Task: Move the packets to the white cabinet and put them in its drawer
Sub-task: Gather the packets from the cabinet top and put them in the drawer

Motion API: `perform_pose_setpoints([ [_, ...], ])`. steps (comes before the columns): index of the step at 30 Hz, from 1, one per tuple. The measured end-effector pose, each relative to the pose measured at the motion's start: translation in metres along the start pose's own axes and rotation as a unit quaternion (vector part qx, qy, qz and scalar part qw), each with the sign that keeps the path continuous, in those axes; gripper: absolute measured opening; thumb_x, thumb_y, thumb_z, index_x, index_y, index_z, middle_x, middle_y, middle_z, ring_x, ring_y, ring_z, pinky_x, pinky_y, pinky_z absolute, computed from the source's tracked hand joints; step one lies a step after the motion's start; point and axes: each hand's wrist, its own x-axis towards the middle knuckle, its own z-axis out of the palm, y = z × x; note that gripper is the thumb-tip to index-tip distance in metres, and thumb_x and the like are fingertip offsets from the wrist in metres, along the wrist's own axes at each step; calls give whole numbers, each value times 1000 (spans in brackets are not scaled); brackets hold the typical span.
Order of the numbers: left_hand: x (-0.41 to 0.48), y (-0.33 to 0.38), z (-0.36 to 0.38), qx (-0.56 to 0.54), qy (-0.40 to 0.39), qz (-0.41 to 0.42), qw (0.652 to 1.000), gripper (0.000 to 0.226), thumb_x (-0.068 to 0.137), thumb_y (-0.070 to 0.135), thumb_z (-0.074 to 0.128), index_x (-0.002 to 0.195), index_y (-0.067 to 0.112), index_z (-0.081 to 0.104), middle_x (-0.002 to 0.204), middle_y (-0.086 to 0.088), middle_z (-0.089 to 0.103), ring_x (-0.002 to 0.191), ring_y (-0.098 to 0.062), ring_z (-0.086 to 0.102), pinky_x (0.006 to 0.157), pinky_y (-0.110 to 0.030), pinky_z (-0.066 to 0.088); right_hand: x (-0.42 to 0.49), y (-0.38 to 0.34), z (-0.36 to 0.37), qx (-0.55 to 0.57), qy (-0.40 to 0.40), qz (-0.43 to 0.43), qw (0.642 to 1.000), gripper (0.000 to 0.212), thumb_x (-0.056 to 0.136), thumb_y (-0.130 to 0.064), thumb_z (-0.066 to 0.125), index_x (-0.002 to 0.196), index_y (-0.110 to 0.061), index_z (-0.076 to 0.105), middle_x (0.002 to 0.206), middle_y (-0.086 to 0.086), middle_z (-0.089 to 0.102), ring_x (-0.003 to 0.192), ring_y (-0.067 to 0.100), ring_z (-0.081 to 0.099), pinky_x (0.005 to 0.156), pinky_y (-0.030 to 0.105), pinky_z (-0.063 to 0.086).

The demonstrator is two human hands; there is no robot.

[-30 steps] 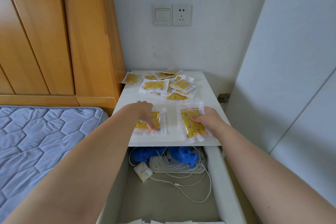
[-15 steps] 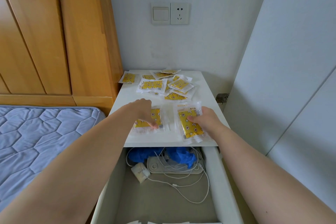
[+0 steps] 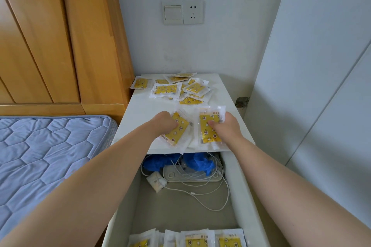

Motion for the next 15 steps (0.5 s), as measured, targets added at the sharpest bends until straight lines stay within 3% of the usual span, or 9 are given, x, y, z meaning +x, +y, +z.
perform_pose_setpoints([
  [3, -22, -1, 13, -108, 28, 1, 994, 26, 94, 23, 55, 72, 9, 52, 73, -4, 52, 67, -19, 52, 65, -30, 44, -24, 3, -5, 2, 0, -16, 1000, 25, 87, -17, 66, 111, -13, 60, 97, -1, 64, 84, 16, 60, 57, 17, 40],
  [6, -46, 0, 27, -233, 41, 5, 972, 17, 94, 23, 56, 97, 7, 59, 87, -5, 61, 79, -21, 59, 75, -33, 49, -48, 9, -7, 17, 25, -19, 999, 25, 86, -16, 67, 110, -14, 58, 98, -1, 64, 85, 15, 60, 59, 19, 42],
  [10, -76, -5, 46, -364, 45, -7, 930, 11, 92, 22, 62, 99, 15, 57, 92, 1, 64, 83, -16, 64, 77, -33, 54, -75, 15, -8, 32, 62, -35, 997, 23, 84, -17, 68, 105, -17, 57, 92, -8, 62, 84, 11, 60, 66, 24, 46],
  [15, -101, -33, 77, -432, 18, -9, 902, 22, 86, 20, 70, 105, 14, 60, 105, -6, 69, 96, -23, 68, 89, -45, 55, -106, 36, -5, 61, 45, -21, 997, 23, 84, -14, 69, 104, -16, 58, 95, -6, 64, 85, 8, 61, 66, 21, 45],
])
